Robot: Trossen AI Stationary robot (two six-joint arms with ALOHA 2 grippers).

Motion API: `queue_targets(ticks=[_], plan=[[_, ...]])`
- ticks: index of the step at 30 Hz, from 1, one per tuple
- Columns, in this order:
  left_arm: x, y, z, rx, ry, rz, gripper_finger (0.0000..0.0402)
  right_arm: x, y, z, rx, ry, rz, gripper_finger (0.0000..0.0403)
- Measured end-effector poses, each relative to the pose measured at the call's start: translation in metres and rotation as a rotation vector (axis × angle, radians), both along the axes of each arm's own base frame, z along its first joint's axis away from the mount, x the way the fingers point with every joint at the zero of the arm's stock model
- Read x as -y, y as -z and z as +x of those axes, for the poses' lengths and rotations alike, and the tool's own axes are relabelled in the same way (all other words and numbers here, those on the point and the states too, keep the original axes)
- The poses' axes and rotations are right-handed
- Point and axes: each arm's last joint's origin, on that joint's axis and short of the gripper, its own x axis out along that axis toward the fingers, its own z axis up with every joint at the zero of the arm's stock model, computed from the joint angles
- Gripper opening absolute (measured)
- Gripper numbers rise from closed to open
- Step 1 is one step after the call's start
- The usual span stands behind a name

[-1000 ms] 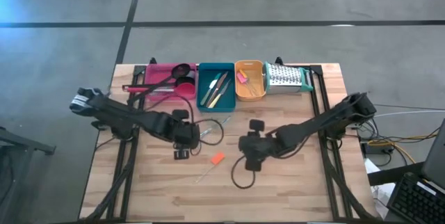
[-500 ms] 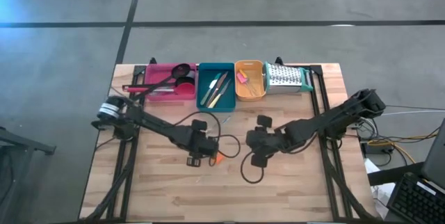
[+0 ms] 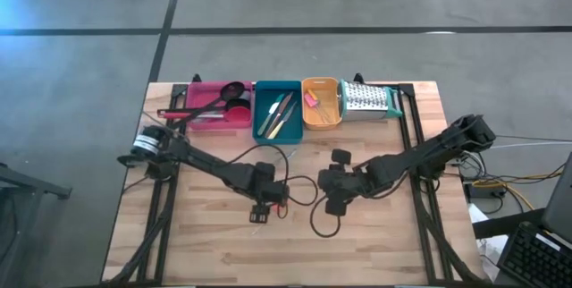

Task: Pick & Place Kitchen Items
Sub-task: Put the orange spatula into the yellow bin

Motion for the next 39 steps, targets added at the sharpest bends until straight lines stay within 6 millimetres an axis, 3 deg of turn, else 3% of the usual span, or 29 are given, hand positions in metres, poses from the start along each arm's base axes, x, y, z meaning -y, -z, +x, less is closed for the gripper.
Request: queue_targets(ticks=[6,22,39], plan=[[0.004,0.012,0.007,0.004,0.026,-0.028,0.0287,0.001,0.001,-0.001,-0.017,0.000,-0.007,0.0130],[0.009,0.011,0.016,0.085,0.071,-0.083,0.0287,0.001,0.002,-0.002,-0.019,0.000,-0.008,0.0133],[0.002,0.034,0.011,0.116,0.004,-0.103,0.0287,0.001,0.002,-0.001,-0.019,0.000,-0.008,0.0133]])
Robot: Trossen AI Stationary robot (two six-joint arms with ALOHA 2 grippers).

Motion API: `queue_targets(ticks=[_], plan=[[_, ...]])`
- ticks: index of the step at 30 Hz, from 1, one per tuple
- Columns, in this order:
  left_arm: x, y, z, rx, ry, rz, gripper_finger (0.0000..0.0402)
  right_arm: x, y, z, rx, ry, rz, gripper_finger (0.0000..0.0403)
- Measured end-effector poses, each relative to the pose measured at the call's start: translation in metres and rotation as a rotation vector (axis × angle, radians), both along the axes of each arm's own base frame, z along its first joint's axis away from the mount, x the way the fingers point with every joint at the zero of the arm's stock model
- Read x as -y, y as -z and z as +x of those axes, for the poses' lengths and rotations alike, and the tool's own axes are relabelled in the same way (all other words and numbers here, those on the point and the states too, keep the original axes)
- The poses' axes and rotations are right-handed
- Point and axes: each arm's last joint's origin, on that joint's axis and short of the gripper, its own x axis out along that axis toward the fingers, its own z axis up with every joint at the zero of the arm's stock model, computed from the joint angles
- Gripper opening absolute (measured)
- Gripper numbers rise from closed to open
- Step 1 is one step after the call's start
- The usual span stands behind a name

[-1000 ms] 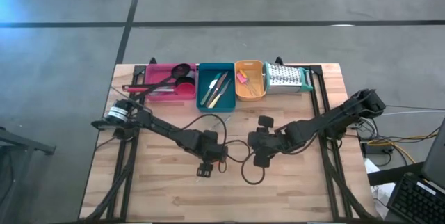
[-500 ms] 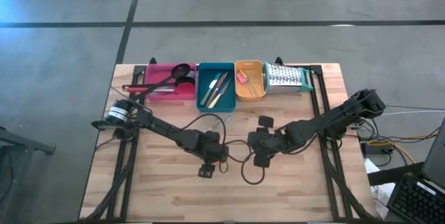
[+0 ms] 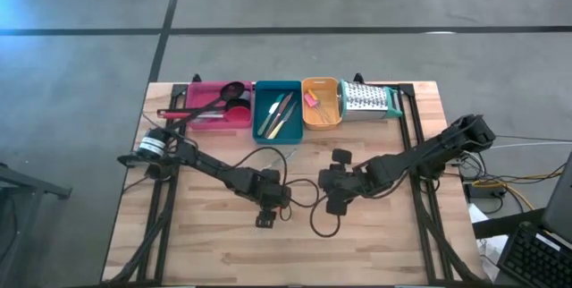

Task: Pick & Place Kitchen Items
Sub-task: Put the orange spatula into the yellow bin

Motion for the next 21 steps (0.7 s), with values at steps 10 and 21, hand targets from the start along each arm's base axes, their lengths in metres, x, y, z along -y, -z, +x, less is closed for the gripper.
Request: queue_targets(ticks=[10,21], plan=[[-0.005,0.017,-0.008,0.027,-0.019,-0.020,0.0287,0.000,0.000,0.000,0.000,0.000,0.000,0.0117],[-0.004,0.026,-0.015,0.008,0.048,0.019,0.0204,0.000,0.000,0.000,-0.001,0.000,0.000,0.0099]])
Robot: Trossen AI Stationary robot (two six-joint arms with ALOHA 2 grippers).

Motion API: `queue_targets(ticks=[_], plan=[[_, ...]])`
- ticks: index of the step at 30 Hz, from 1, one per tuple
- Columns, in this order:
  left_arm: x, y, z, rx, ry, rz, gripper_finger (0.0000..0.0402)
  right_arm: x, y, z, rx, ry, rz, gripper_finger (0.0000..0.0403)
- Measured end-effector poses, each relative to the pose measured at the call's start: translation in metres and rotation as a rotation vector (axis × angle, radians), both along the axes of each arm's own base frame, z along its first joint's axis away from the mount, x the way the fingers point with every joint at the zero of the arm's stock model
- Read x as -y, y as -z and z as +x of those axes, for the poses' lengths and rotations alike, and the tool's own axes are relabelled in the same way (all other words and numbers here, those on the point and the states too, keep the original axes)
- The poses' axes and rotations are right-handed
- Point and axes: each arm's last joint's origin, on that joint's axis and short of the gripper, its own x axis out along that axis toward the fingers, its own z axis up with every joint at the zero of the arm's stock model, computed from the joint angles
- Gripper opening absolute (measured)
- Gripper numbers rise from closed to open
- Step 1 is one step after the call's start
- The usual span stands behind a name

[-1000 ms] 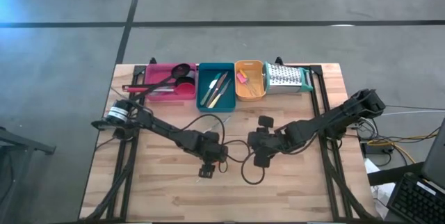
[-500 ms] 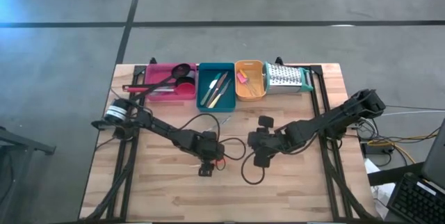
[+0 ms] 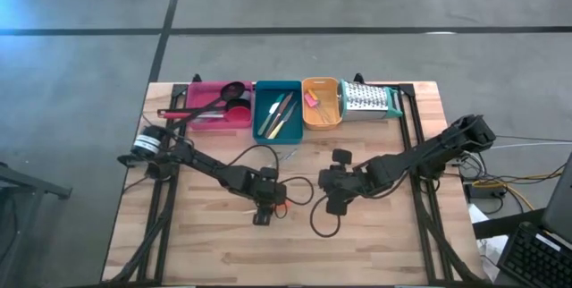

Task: Pick & Place Kitchen Items
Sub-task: Put the orange spatula into the yellow bin

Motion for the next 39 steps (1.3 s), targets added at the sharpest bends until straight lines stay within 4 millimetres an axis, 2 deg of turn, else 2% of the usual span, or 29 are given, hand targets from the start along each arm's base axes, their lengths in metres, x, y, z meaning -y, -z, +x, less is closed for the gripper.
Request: queue_targets(ticks=[5,6,11,17,19,21,25,31,36,39], plan=[[0.001,0.004,-0.004,-0.021,-0.008,-0.001,0.0085,0.000,0.000,0.000,-0.001,0.000,0.000,0.0090],[0.001,0.004,-0.004,-0.025,-0.020,-0.009,0.0078,0.000,0.000,0.000,-0.001,0.000,0.000,0.0089],[0.001,0.001,-0.002,-0.026,-0.048,-0.023,0.0078,0.000,0.000,0.000,-0.001,0.000,0.000,0.0081],[0.002,-0.025,0.001,-0.037,-0.050,-0.011,0.0077,0.000,0.000,0.000,-0.006,0.000,-0.002,0.0072],[0.002,-0.037,-0.001,-0.038,-0.050,0.007,0.0023,0.000,0.000,-0.001,-0.006,0.000,-0.002,0.0070],[0.002,-0.045,-0.003,-0.034,-0.066,0.051,0.0002,0.000,0.000,-0.001,-0.010,-0.001,-0.003,0.0068],[-0.001,-0.070,-0.011,0.029,-0.115,0.161,0.0001,0.001,0.001,-0.002,-0.023,0.000,-0.007,0.0070],[0.004,-0.092,-0.024,0.101,-0.128,0.224,0.0001,0.001,0.002,-0.002,-0.025,0.000,-0.008,0.0079],[0.008,-0.115,-0.038,0.189,-0.165,0.376,0.0001,0.001,0.003,-0.003,-0.029,0.000,-0.010,0.0075],[0.011,-0.128,-0.034,0.308,-0.179,0.334,0.0001,0.001,0.003,-0.002,-0.025,0.000,-0.008,0.0069]])
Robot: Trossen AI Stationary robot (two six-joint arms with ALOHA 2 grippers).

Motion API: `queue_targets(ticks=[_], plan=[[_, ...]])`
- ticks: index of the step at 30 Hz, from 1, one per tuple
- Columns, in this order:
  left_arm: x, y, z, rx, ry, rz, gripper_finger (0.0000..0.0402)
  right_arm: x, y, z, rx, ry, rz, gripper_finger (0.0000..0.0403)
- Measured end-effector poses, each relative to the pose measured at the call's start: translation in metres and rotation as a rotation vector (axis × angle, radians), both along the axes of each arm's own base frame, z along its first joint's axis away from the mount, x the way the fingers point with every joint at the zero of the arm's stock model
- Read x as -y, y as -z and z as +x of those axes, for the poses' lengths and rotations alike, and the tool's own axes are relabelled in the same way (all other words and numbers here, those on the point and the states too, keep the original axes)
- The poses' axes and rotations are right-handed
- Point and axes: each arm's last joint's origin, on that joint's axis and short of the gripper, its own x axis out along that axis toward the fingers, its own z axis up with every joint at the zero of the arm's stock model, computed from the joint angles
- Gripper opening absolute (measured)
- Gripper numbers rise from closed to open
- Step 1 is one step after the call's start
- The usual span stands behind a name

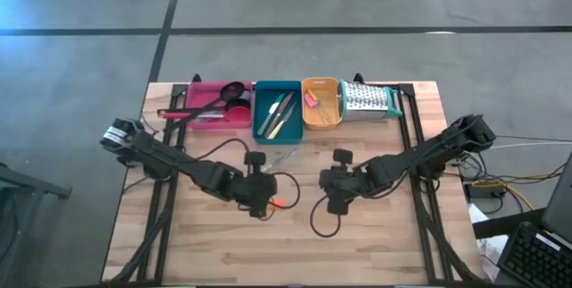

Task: Pick & Place Kitchen Items
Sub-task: Put the orange spatula into the yellow bin

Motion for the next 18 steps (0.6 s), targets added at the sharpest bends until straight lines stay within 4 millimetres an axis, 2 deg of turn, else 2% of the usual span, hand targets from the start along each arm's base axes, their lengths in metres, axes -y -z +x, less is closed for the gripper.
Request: queue_targets(ticks=[5,8,13,18], plan=[[0.010,-0.010,0.027,0.178,0.289,-0.188,0.0016,0.000,0.000,0.001,0.006,0.000,0.002,0.0063],[0.013,-0.005,0.044,0.214,0.381,-0.213,0.0021,0.000,0.000,0.000,-0.004,-0.004,-0.004,0.0066],[0.017,0.027,0.072,0.095,0.385,-0.175,0.0024,0.005,-0.008,-0.011,-0.031,-0.011,-0.044,0.0069],[0.026,0.060,0.096,-0.015,0.387,-0.164,0.0024,0.016,-0.032,-0.036,0.010,0.067,-0.093,0.0060]])
